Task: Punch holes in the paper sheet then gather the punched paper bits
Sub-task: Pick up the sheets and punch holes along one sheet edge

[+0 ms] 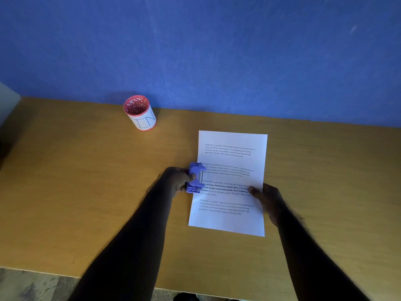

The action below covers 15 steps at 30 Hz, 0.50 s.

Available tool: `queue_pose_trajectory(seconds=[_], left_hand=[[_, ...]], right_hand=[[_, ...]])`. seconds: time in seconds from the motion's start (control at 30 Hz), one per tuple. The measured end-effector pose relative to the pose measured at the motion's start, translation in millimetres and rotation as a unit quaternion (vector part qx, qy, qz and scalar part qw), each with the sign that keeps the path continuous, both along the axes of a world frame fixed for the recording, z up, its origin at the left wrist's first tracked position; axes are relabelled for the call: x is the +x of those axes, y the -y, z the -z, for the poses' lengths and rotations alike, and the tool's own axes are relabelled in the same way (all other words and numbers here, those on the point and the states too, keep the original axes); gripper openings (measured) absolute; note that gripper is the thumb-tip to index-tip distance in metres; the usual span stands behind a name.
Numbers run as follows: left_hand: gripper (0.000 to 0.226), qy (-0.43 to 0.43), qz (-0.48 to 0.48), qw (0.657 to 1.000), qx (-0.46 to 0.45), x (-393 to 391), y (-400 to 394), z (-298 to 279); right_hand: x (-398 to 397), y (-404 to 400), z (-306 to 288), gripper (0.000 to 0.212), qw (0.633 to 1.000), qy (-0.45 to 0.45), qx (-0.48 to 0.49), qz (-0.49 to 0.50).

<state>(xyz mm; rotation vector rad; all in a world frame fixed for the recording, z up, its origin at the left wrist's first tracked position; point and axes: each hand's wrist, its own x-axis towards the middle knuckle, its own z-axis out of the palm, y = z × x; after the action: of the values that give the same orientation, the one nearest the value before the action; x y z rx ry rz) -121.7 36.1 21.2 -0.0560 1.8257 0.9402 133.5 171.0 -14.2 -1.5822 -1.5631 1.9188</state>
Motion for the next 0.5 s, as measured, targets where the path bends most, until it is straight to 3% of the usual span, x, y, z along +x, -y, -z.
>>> queue_pose_trajectory(seconds=[0.13,0.33,0.5], left_hand=[[0.008,-0.032,-0.023,0.999,-0.002,4,1,9],[0.007,-0.057,-0.046,0.997,0.008,9,1,12],[0.03,-0.133,-0.028,0.988,0.068,23,8,6]], right_hand=[[1,0,0,0.017,1.0,0.001,0.005,-0.003],[3,0,3,0.012,1.0,-0.001,0.015,-0.013],[2,-2,5,0.005,1.0,0.004,0.017,-0.01]])
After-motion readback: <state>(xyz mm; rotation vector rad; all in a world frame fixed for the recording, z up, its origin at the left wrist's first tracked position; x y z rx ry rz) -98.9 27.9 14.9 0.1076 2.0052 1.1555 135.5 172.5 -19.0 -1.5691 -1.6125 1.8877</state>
